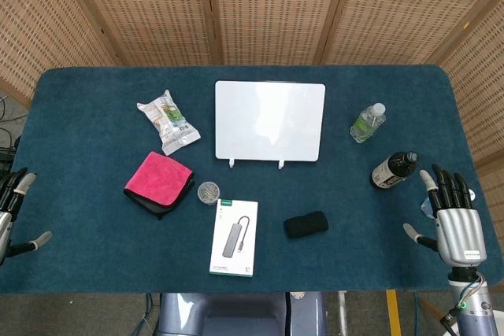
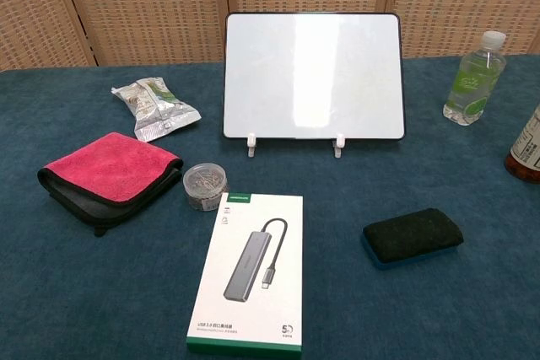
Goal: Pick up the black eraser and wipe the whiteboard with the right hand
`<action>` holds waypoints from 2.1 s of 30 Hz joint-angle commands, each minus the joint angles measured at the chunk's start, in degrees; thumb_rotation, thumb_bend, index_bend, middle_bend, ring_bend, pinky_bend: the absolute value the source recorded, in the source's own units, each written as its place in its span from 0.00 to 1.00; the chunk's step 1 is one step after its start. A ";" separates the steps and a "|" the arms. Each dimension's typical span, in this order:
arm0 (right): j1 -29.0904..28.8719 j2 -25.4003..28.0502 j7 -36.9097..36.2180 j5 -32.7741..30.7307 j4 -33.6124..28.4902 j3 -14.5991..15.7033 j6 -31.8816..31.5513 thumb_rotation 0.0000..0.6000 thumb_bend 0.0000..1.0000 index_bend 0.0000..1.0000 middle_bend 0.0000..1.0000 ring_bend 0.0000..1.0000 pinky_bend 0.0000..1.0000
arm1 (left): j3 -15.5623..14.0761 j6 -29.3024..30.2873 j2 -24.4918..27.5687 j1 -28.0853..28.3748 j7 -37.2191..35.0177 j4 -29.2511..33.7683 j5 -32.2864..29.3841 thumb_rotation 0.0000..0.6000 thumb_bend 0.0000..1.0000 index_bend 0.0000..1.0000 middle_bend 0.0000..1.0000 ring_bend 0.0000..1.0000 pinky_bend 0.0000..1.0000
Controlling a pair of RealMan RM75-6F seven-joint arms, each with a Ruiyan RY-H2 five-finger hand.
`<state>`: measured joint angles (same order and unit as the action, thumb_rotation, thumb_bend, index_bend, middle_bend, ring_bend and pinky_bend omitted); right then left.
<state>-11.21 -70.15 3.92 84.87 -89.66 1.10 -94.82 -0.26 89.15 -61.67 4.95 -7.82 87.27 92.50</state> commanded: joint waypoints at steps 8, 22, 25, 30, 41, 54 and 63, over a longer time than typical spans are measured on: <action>1.32 2.19 -3.69 2.29 0.47 -0.24 2.22 1.00 0.00 0.00 0.00 0.00 0.00 | -0.89 -0.39 0.20 0.21 -0.27 0.14 1.45 1.00 0.00 0.00 0.00 0.00 0.00; -11.48 3.17 -13.88 18.16 1.94 2.41 19.05 1.00 0.00 0.01 0.02 0.00 0.10 | -0.06 -2.24 0.15 1.06 -0.11 0.53 -0.34 1.00 0.00 0.00 0.00 0.00 0.00; -14.88 2.27 -12.81 20.55 2.68 2.68 23.41 1.00 0.00 0.02 0.03 0.00 0.12 | 0.17 -2.66 0.14 1.16 -0.04 0.73 -1.01 1.00 0.00 0.00 0.00 0.00 0.00; -19.51 0.22 -10.20 21.53 3.08 2.41 30.44 1.00 0.00 0.04 0.05 0.00 0.14 | 0.43 -3.74 0.03 1.41 0.41 0.85 -2.17 1.00 0.00 0.00 0.00 0.00 0.00; -24.18 -6.26 -4.83 17.36 6.21 0.51 39.04 1.00 0.00 0.12 0.12 0.00 0.20 | 0.88 -4.89 -0.24 1.72 0.65 0.70 -3.58 1.00 0.00 0.00 0.00 0.00 0.00; -26.34 -12.55 2.38 14.17 12.68 -0.50 42.10 1.00 0.00 0.22 0.22 0.10 0.30 | 1.22 -4.95 0.03 1.62 -0.76 0.37 -4.29 1.00 0.00 0.00 0.00 0.00 0.00; -27.28 -15.26 3.23 13.08 15.07 -0.11 42.76 1.00 0.00 0.38 0.41 0.30 0.40 | 1.41 -5.20 0.22 1.69 -1.58 0.14 -4.63 1.00 0.00 0.00 0.00 0.00 0.00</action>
<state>-38.37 -85.14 7.10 98.04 -74.82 0.94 -52.00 1.13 83.95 -61.46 6.64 -9.37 87.42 87.89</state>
